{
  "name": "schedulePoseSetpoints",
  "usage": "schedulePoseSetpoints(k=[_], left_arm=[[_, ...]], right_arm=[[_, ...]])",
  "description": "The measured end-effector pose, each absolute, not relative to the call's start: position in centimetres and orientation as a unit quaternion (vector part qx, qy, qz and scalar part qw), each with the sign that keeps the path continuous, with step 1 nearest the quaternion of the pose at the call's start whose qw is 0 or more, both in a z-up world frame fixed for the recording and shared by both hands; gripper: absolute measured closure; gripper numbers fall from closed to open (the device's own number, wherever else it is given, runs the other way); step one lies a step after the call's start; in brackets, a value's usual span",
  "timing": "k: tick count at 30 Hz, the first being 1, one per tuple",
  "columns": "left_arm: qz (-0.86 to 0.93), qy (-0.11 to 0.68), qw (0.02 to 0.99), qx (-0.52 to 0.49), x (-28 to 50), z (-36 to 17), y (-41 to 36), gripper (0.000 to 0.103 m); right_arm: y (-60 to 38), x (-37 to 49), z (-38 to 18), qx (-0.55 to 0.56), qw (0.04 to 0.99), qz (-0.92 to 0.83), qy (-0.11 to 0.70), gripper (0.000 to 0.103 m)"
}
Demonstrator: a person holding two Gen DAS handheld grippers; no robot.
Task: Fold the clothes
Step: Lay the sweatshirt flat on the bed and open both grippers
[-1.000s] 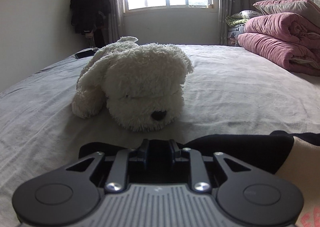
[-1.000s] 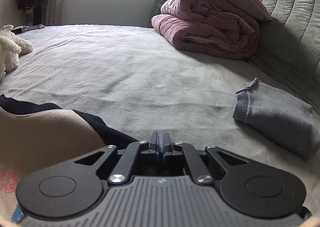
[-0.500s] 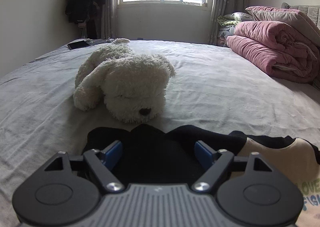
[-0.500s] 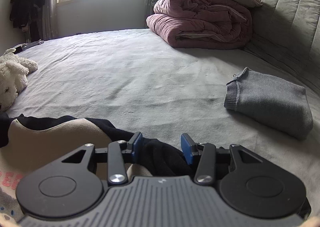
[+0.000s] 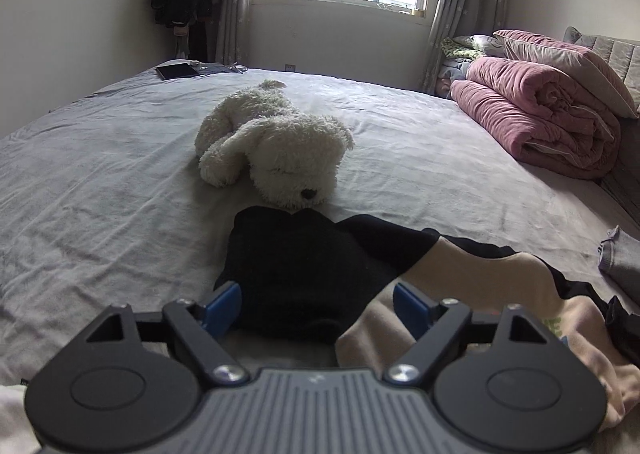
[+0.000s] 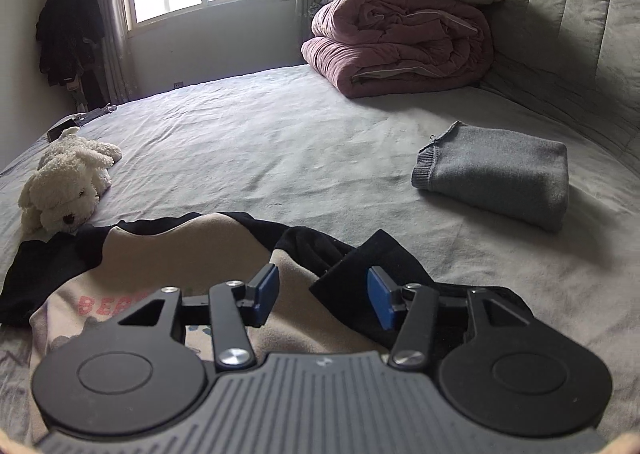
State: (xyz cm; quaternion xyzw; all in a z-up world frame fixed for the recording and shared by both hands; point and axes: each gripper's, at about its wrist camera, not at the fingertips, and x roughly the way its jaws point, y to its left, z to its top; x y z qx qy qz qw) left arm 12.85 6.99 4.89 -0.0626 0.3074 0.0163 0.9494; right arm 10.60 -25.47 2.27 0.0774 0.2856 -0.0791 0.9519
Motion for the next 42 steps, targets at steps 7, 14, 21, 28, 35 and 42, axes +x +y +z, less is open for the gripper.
schedulePoseSetpoints(k=[7,14,21,28,35,42], left_arm=[[-0.004,0.340,0.933,-0.119,8.0,4.0,7.2,0.018],[-0.072,0.434,0.875,-0.201,5.4,-1.0,6.9,0.022],[-0.126,0.442,0.859,-0.226,4.5,-1.9,6.0,0.029],[-0.178,0.457,0.840,-0.233,4.3,-2.2,3.7,0.037],[-0.196,0.464,0.830,-0.237,4.5,-3.1,1.7,0.050],[-0.188,0.454,0.821,-0.291,4.9,-3.5,1.9,0.053]], right_arm=[[-26.7,6.9,2.2,0.104,0.949,-0.075,0.289,0.046],[-26.8,5.0,1.0,0.134,0.929,-0.052,0.340,0.045],[-27.1,4.5,0.2,0.154,0.909,-0.024,0.387,0.045],[-27.7,4.5,-1.4,0.126,0.901,-0.035,0.414,0.045],[-28.0,4.5,-2.2,0.118,0.900,-0.032,0.419,0.045],[-27.9,4.7,-2.1,0.123,0.902,-0.021,0.413,0.045]])
